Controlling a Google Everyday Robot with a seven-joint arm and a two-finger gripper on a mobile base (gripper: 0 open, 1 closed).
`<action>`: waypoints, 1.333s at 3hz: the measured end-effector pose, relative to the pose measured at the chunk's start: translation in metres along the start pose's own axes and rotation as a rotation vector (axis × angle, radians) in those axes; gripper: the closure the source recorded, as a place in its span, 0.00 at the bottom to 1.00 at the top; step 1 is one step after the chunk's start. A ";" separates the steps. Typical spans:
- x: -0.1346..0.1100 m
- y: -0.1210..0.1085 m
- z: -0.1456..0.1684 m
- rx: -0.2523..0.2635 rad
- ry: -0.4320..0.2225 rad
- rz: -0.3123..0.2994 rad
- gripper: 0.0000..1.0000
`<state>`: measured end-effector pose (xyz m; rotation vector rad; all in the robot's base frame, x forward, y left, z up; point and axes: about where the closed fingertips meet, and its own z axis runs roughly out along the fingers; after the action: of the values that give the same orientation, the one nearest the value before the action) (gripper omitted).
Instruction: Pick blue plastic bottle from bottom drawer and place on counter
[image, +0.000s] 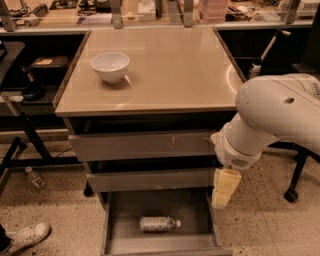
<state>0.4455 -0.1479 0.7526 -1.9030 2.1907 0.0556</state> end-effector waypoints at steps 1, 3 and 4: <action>0.000 0.000 0.000 0.000 0.000 0.000 0.00; 0.002 0.029 0.120 -0.087 -0.132 0.049 0.00; 0.002 0.037 0.181 -0.109 -0.180 0.058 0.00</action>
Offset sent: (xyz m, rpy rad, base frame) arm -0.0076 0.0234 -0.1404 0.1830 0.0891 -0.0152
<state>0.4367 -0.1112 0.5714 -1.8108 2.1603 0.3488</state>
